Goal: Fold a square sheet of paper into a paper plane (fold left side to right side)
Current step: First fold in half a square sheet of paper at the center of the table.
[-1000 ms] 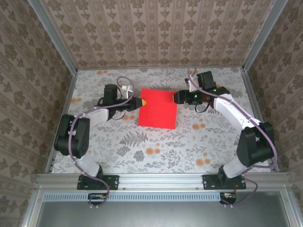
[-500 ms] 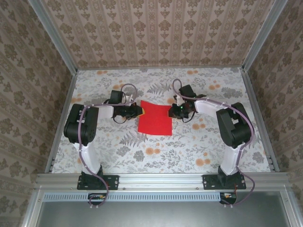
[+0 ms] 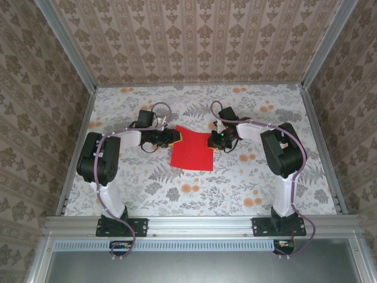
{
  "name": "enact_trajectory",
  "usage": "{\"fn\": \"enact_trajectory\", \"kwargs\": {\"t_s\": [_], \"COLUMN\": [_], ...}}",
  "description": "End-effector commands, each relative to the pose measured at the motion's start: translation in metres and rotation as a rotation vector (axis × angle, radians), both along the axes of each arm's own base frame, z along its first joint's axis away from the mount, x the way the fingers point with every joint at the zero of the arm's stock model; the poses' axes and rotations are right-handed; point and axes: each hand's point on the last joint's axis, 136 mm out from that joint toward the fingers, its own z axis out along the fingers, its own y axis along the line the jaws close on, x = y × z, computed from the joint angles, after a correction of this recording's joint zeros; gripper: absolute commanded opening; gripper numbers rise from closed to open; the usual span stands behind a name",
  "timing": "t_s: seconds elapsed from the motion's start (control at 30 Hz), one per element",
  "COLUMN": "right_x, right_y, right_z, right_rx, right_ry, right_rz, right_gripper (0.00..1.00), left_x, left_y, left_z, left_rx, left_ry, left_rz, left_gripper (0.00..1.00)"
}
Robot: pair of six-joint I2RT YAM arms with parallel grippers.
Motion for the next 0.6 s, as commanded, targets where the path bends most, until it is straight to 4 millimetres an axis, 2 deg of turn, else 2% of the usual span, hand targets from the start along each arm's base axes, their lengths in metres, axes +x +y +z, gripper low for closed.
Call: {"fn": "enact_trajectory", "kwargs": {"t_s": [0.0,0.1,0.2,0.37,0.57], "right_x": [-0.011,-0.009,-0.004,0.010,0.014], "right_y": [-0.010,-0.006,0.001,0.005,-0.012], "right_z": [-0.023,-0.021,-0.013,0.021,0.058], "right_rx": [-0.082,-0.056,-0.008,0.081,0.093], "right_ry": [0.058,0.043,0.013,-0.075,-0.154], "right_rz": [0.007,0.014,0.014,-0.013,-0.062], "right_gripper": [0.19,0.20,0.25,0.37,0.46], "left_x": [-0.002,-0.003,-0.002,0.003,0.014], "left_y": [-0.020,-0.034,-0.048,-0.064,-0.070], "left_z": [0.036,0.043,0.041,0.032,0.022], "left_rx": [-0.072,-0.104,-0.117,-0.116,-0.110], "left_ry": [-0.048,-0.046,-0.038,-0.023,-0.008], "left_rz": [-0.053,-0.070,-0.084,-0.105,-0.086], "left_gripper": [0.44,0.48,0.49,0.50,0.47]}}
